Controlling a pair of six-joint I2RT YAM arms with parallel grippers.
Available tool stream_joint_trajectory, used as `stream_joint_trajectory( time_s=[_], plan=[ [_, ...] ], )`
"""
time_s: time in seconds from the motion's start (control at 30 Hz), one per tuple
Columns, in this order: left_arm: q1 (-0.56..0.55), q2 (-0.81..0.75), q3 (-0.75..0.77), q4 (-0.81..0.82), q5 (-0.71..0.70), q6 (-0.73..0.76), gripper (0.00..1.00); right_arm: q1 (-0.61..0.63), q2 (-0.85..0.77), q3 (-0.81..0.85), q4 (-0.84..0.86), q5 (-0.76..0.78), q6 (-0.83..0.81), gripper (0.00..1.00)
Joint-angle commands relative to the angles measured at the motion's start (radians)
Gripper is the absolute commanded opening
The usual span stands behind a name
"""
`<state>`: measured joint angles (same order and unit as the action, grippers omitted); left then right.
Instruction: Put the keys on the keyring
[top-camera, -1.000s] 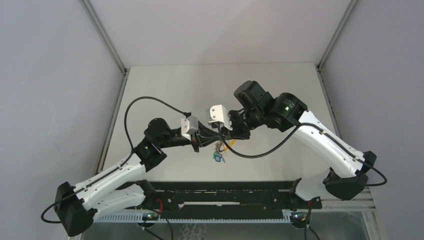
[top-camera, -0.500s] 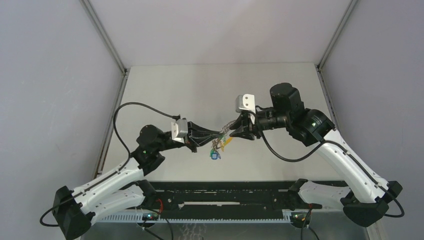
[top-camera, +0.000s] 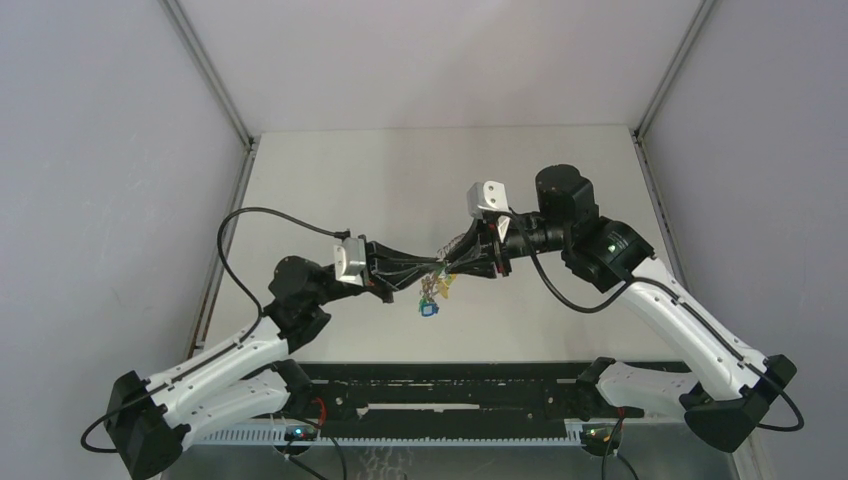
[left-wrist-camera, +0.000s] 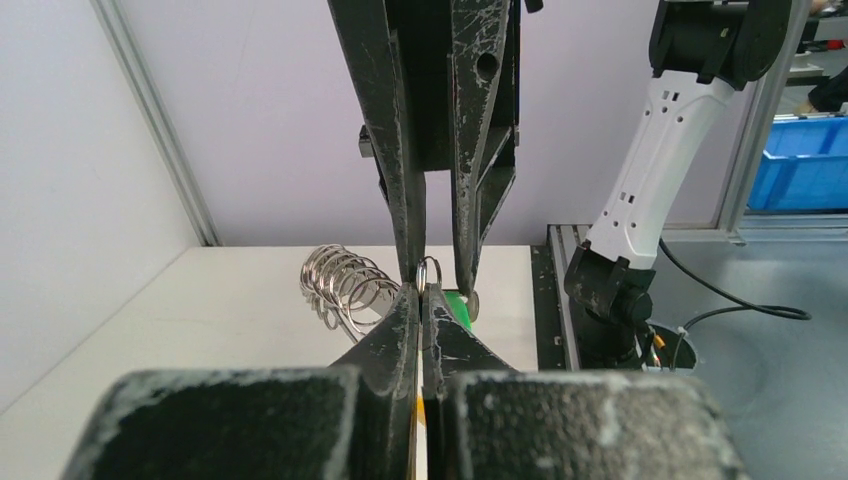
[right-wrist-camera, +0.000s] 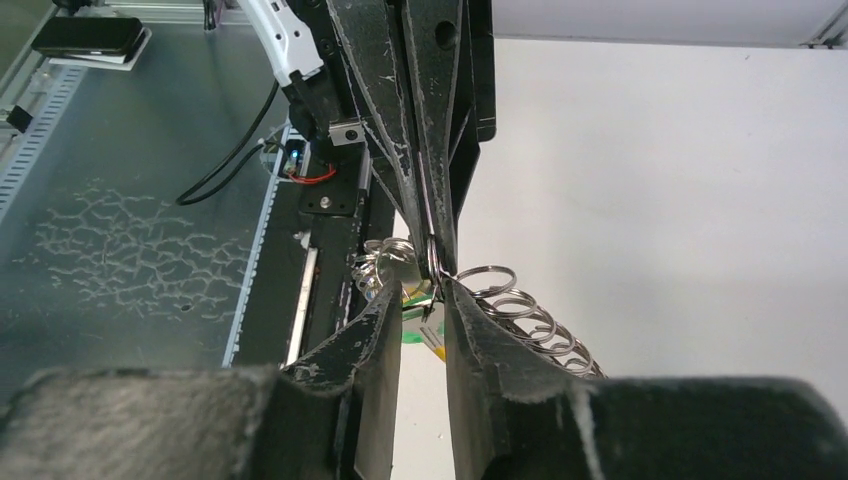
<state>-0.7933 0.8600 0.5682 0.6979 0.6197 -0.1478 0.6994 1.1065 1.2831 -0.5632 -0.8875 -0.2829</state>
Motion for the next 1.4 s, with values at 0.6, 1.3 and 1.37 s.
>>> stream_joint_trajectory(
  time_s=[0.6, 1.3, 1.37],
  plan=[
    [-0.001, -0.021, -0.049, 0.200, -0.061, -0.064, 0.00, -0.024, 0.015, -0.016, 0.112, -0.061, 0.051, 0.00],
    [0.000, -0.019, 0.089, -0.184, 0.007, 0.085, 0.34, 0.098, 0.208, 0.398, -0.536, 0.276, -0.322, 0.00],
    [0.000, -0.017, 0.092, -0.189, 0.010, 0.085, 0.35, 0.113, 0.222, 0.410, -0.548, 0.302, -0.326, 0.00]
  ],
)
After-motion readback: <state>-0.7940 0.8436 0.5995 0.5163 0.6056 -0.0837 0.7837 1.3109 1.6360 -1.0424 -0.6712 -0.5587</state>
